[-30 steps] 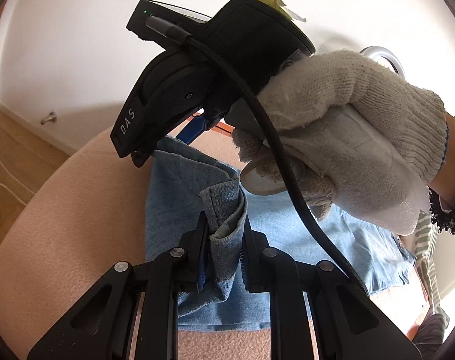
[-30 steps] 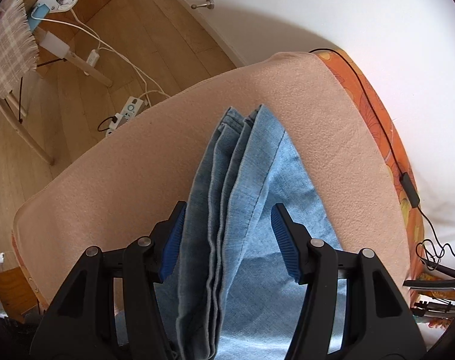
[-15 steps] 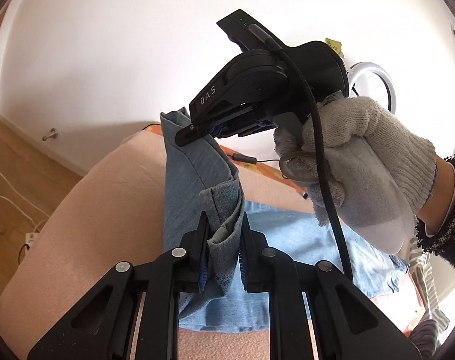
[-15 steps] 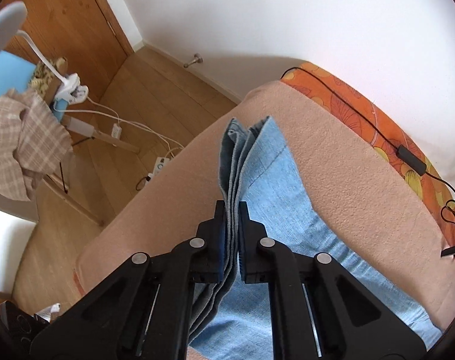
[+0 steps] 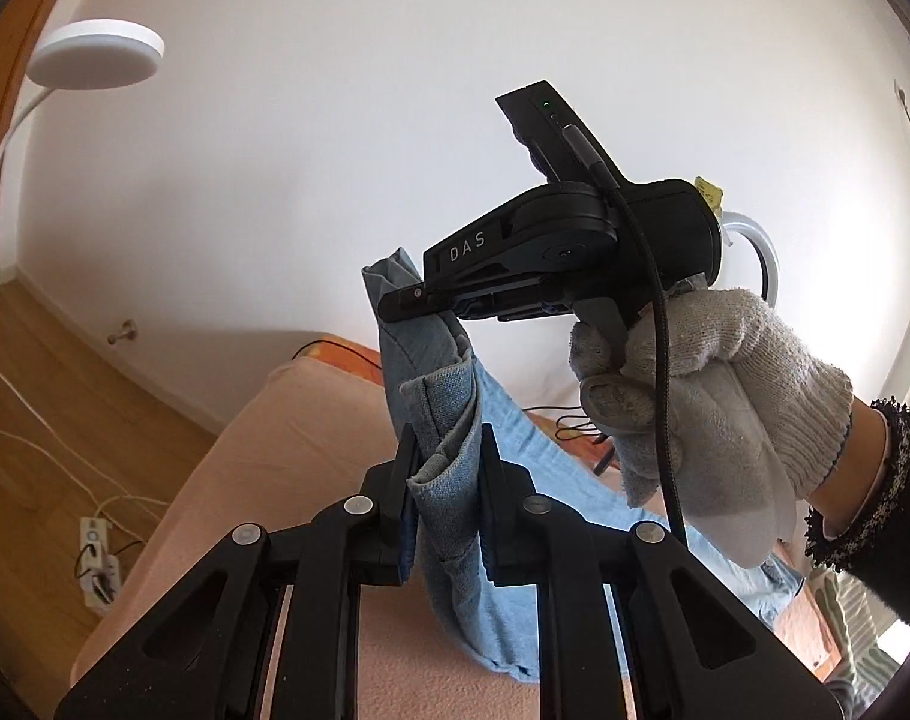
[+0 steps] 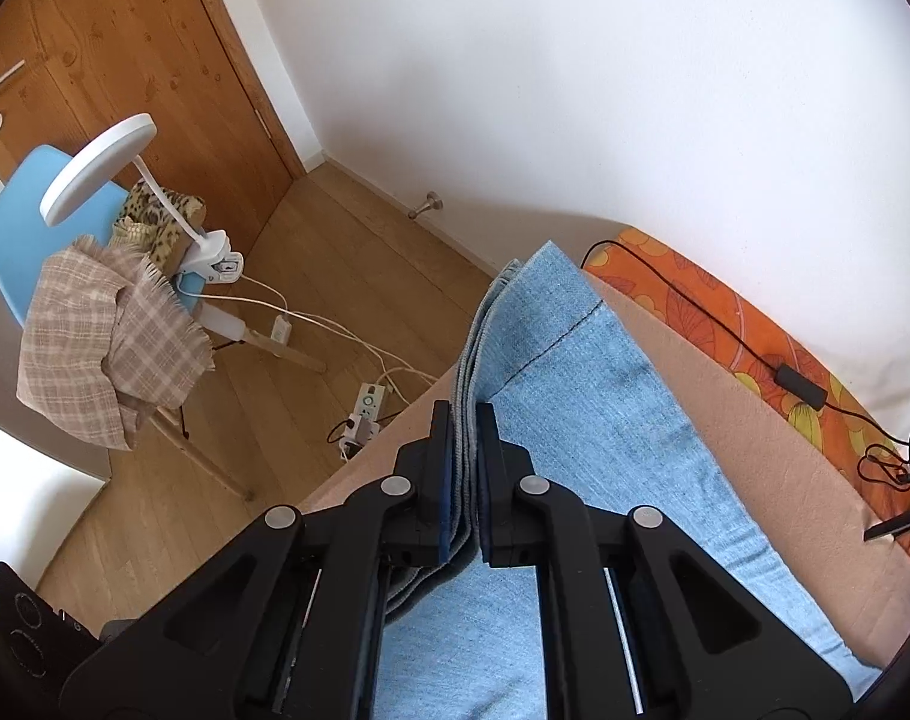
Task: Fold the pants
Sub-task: 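Lift the held jeans edge with both grippers and fold it over the waistband half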
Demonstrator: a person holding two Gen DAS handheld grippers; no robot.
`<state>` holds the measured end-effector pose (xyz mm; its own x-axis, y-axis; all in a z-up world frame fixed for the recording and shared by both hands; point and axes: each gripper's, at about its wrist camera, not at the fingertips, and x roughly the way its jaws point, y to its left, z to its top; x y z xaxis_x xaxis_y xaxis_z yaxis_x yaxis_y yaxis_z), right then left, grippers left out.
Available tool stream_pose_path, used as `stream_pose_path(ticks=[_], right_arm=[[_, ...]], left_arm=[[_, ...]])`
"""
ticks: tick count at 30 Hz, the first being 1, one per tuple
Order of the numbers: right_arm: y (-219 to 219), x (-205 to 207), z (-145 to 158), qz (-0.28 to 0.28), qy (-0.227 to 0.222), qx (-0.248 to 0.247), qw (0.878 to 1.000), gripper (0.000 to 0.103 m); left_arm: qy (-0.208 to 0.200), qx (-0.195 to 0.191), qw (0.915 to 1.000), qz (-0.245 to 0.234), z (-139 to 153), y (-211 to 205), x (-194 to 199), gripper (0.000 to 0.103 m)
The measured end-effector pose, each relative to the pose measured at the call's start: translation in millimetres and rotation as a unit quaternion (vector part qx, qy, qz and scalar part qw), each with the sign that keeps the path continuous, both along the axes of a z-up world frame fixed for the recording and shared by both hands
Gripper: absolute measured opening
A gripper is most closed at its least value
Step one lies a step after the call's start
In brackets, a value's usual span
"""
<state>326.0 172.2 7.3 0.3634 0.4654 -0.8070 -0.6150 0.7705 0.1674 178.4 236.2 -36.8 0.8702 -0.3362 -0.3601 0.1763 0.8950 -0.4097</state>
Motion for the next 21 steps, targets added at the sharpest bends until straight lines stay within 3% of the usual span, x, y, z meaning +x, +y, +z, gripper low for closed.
stream_pose_path(ticks=[9,21], right_arm=[[-63.4,-5.1,14.8,-0.017,0.001,0.023,1.000,0.007],[-191.2,-6.8,34.1,-0.065,-0.001,0.060,0.996,0.007]], left_arm=[[-0.001,0.020,0.9987,-0.046,12.1,-50.8,-4.6,0.014],[-0.004,0.034,0.9932,-0.111,25.2,-133.9,2.8,0.014]])
